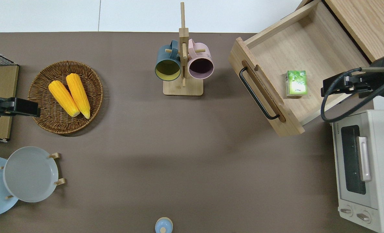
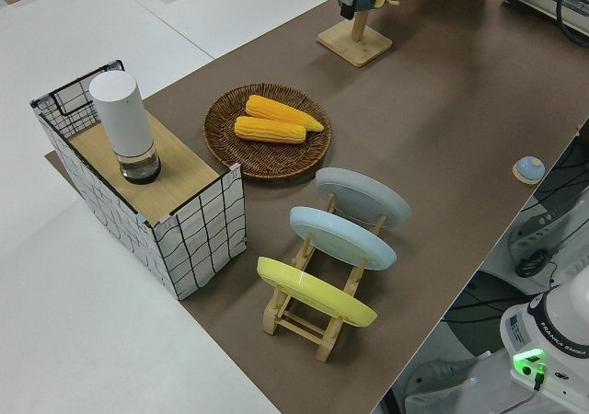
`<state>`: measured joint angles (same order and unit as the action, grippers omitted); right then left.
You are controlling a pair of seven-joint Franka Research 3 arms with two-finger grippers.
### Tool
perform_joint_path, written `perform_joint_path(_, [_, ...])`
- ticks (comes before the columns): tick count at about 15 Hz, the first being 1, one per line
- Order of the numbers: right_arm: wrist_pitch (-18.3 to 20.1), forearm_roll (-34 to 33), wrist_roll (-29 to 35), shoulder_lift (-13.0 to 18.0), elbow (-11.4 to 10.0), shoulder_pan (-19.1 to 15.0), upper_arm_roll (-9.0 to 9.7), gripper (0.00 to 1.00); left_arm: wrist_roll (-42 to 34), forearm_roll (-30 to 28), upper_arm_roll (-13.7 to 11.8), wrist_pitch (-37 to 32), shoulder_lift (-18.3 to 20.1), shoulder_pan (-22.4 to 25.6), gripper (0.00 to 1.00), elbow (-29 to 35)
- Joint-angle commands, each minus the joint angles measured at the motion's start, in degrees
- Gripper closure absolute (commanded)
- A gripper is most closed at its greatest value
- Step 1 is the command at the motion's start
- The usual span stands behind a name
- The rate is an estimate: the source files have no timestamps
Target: Slide drawer open with right arm
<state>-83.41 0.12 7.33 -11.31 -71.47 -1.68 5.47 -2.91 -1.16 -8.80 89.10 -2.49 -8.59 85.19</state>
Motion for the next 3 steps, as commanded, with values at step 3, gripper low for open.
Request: perform_joint_path(3, [-0.6, -2.7, -1.2, 0.7, -1.5, 0.1, 0.68, 0.015, -0.4, 0.7, -1.0, 0.0, -0.8, -1.0, 0.00, -1.2])
